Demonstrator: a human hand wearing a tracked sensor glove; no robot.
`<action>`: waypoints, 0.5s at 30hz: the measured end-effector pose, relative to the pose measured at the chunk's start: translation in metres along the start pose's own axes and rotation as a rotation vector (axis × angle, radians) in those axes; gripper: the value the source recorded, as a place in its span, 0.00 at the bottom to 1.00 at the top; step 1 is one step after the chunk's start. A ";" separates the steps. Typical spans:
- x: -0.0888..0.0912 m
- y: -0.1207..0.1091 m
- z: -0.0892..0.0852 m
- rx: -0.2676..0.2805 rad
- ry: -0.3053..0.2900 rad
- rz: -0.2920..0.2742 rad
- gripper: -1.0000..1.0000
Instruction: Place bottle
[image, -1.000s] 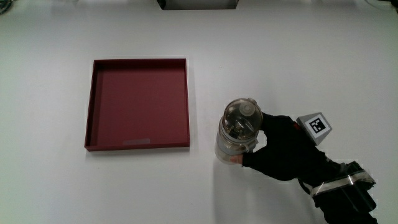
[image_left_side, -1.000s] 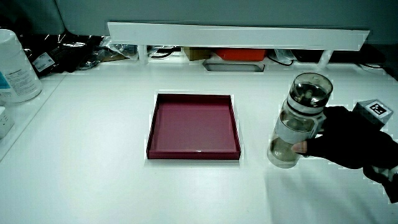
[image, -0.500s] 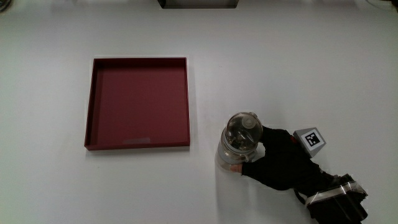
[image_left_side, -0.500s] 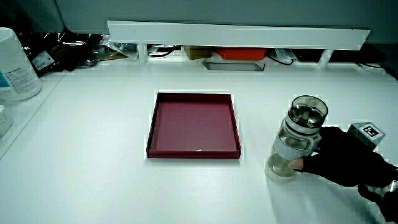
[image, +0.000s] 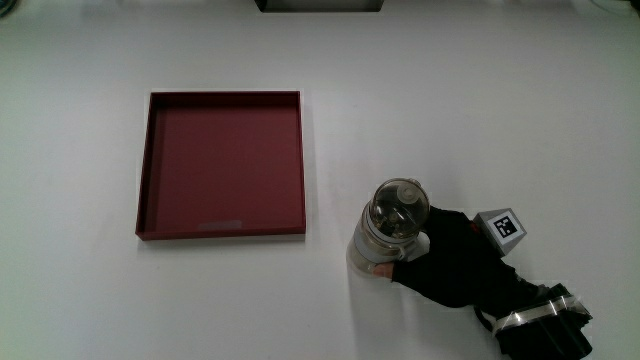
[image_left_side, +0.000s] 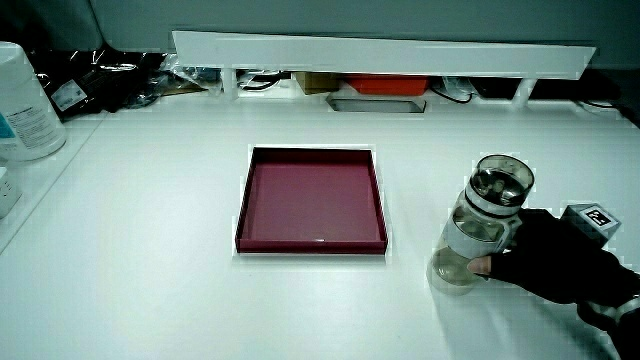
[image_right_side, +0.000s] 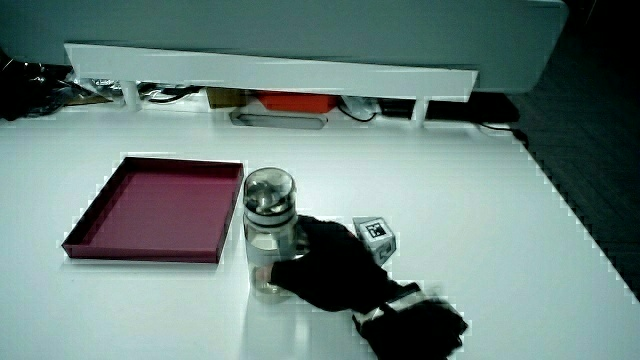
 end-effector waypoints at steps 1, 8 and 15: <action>0.001 0.000 0.000 0.002 0.000 0.010 0.38; 0.001 -0.009 0.003 -0.034 -0.033 -0.024 0.21; -0.007 -0.041 0.006 0.063 -0.523 0.133 0.05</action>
